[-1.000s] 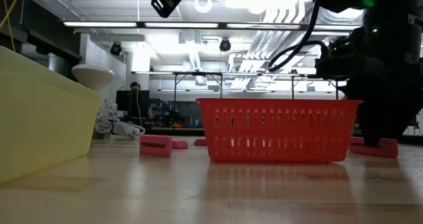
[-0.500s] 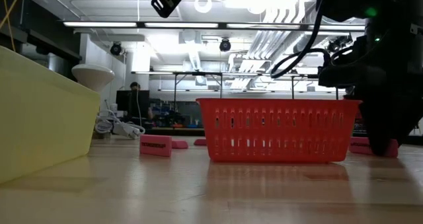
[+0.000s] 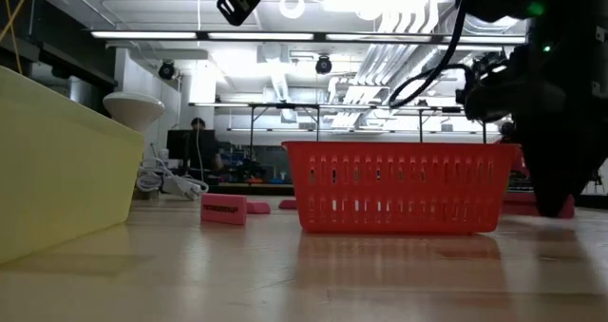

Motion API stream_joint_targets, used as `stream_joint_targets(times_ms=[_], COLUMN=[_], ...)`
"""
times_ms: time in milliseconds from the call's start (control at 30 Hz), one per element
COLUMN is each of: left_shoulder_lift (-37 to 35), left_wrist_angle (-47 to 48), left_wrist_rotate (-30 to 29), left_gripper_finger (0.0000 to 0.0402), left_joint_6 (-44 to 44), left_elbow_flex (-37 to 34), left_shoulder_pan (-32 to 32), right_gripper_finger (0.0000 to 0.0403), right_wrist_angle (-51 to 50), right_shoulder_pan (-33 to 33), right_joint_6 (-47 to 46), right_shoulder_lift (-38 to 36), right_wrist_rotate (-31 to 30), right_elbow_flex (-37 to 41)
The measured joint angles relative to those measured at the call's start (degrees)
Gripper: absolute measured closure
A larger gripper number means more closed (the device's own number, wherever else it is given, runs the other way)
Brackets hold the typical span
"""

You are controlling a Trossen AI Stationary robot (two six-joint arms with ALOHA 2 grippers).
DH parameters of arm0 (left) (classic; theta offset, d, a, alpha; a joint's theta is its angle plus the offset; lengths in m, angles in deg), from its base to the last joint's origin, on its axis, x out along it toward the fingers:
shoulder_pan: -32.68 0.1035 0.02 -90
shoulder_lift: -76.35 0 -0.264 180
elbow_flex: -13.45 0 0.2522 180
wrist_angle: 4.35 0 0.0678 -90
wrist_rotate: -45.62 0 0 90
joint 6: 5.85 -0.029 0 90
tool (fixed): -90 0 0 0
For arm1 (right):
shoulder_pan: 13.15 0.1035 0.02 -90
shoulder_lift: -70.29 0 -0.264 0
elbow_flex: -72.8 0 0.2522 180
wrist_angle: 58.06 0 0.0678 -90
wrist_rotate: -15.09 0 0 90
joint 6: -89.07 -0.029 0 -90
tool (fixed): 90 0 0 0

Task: Pick & Place School Supplies
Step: Put the pink eraser into the red bin

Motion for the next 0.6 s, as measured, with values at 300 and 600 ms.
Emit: stream_joint_targets(times_ms=[300, 600], left_shoulder_lift=[0.0, 0.0], left_wrist_angle=[0.0, 0.0], left_wrist_rotate=[0.0, 0.0], left_gripper_finger=[0.0333, 0.0333], left_joint_6=[0.8, 1.0], left_elbow_flex=[0.0, 0.0], left_shoulder_pan=[0.0, 0.0], right_gripper_finger=[0.0372, 0.0373], right_wrist_angle=[-0.8, 4.1], right_shoulder_pan=[-0.3, -1.8], right_joint_6=[2.9, 7.9], right_shoulder_lift=[-7.1, -14.3], right_wrist_rotate=[-3.9, -8.3], right_elbow_flex=[0.0, 0.0])
